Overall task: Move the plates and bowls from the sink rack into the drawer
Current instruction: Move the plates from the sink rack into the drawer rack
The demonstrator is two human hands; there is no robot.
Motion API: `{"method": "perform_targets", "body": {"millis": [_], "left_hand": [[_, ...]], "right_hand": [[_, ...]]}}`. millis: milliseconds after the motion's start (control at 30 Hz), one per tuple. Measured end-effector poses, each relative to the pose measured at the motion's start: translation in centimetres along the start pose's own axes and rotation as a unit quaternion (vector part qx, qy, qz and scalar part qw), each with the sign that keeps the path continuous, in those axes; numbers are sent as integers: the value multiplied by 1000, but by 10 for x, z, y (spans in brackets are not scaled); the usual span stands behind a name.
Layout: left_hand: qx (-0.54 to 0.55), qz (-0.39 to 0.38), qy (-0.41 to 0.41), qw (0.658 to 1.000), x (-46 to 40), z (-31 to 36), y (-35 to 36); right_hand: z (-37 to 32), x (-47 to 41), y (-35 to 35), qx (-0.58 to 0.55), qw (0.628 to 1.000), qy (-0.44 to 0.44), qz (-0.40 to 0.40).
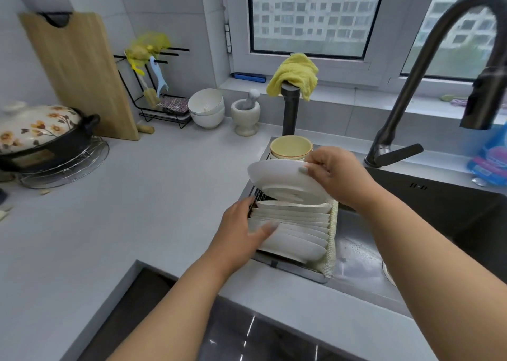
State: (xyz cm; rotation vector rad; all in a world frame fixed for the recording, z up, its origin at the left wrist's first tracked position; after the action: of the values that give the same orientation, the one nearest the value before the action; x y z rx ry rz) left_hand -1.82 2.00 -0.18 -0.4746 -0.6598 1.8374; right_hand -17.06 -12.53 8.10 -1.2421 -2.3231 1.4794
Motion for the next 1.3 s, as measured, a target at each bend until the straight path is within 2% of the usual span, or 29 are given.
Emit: {"method": "perform_targets", "body": {"millis": [100,133,167,233,267,333,400,500,667,833,967,1033,1100,1133,1233,1300], "left_hand": [[152,60,-124,979,18,10,-9],[243,77,-173,951,25,13,-12],[346,88,-213,910,31,15,-16],[528,79,-258,805,45,25,-24],[580,67,-270,765,53,28,-29],[643,38,-284,710,72,36,-35],[679,28,-282,677,92,42,-37],[697,61,-277,659,127,49,-39],[653,157,-276,688,187,40,-47],[592,281,-290,698,256,26,-72],[577,358,-287,676,322,8,-90],[584,400,-285,646,359,0,-97],[600,439,-284,606,398,-7,-101],[607,455,-283,587,418,-9,-102],[608,503,-282,546,481,-19,-107],[605,528,-282,524,526,-26,-109]], "right_hand": [[-19,18,-12,3,998,-53,15],[-25,24,-16,11,997,-78,18],[-33,30,-19,22,994,-107,19],[-50,45,-23,46,983,-174,24],[-58,54,-24,60,975,-211,30],[-74,74,-25,78,961,-262,35],[-88,93,-22,68,954,-293,11],[-107,119,-13,43,945,-321,-32],[-134,145,1,-75,952,-281,-92],[-172,155,30,-147,965,-207,-62],[-209,165,63,-197,971,-122,-66],[-230,174,83,-235,962,-62,-120],[-257,191,103,-287,931,-8,-225],[-273,203,112,-335,896,20,-291],[-321,250,135,-489,733,130,-454],[-352,281,151,-534,655,172,-505]]}}
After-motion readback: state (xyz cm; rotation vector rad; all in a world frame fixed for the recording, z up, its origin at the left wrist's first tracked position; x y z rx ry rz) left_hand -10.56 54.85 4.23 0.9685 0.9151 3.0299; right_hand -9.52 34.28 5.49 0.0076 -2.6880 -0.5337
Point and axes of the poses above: each hand's wrist, its own x-axis away from the middle knuckle, its own y-axis out of the palm, z = x × y, the point moved 2 cm from there along -x, towards the middle knuckle, and after that the axes turned 2 degrees about -x, right-handed, at the moved point
